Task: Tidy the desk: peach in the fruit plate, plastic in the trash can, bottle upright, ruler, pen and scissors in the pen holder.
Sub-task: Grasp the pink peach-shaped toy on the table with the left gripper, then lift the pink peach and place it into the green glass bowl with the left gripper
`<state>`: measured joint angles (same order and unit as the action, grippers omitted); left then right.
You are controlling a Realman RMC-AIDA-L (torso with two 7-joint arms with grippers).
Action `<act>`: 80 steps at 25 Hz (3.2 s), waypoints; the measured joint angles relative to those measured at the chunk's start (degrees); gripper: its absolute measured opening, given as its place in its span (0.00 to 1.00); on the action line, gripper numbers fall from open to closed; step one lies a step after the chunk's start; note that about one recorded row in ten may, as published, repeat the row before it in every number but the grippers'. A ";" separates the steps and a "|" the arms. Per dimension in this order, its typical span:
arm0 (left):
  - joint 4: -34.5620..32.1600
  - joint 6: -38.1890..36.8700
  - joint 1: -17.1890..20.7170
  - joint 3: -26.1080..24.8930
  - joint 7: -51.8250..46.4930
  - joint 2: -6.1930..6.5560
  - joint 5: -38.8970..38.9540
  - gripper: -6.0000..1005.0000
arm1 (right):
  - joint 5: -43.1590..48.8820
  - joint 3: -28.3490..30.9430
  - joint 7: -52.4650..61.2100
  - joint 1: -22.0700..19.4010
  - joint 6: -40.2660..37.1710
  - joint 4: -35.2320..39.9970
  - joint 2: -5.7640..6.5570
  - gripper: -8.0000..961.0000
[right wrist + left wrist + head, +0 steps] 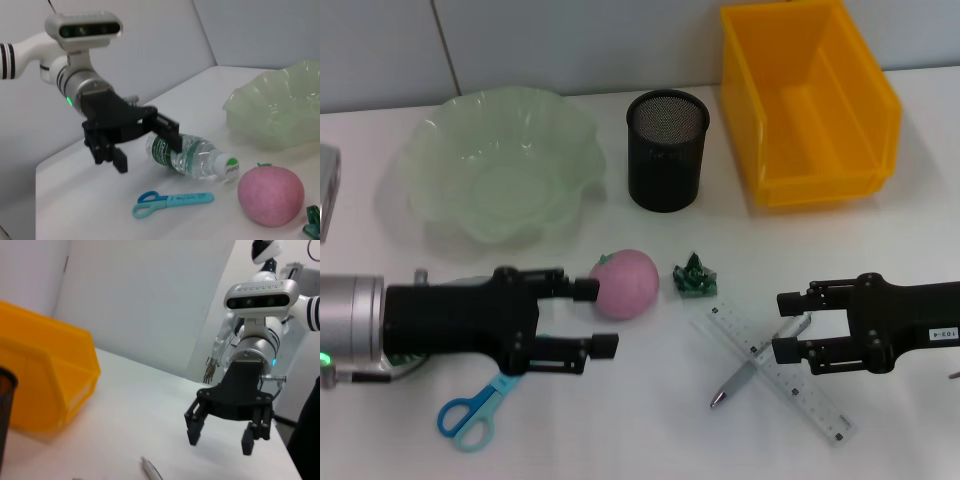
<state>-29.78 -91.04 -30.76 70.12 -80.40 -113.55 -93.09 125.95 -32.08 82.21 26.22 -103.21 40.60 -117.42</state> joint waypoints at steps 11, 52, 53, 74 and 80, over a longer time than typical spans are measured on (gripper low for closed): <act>-14.04 1.63 -4.90 -4.48 -2.07 -1.58 -11.14 0.77 | 0.40 0.13 0.13 0.05 -0.16 0.17 0.08 0.74; -16.96 25.61 -13.44 14.60 -12.66 -5.27 -29.16 0.76 | 0.53 0.08 0.14 0.80 -0.15 0.10 0.35 0.73; -16.96 25.61 -13.44 14.60 -12.66 -5.27 -29.16 0.76 | 0.53 0.08 0.14 0.80 -0.15 0.10 0.35 0.73; -15.98 27.53 -12.88 16.06 -12.76 -5.45 -28.67 0.55 | 0.52 0.08 0.14 0.67 -0.12 0.09 0.35 0.73; -16.58 26.33 -12.25 15.21 -13.18 -5.23 -26.69 0.37 | 0.52 0.09 0.14 0.60 -0.14 0.01 0.35 0.73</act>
<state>-46.35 -64.71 -43.01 85.33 -93.58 -118.78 -119.78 126.47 -31.99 82.35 26.82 -103.35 40.61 -117.07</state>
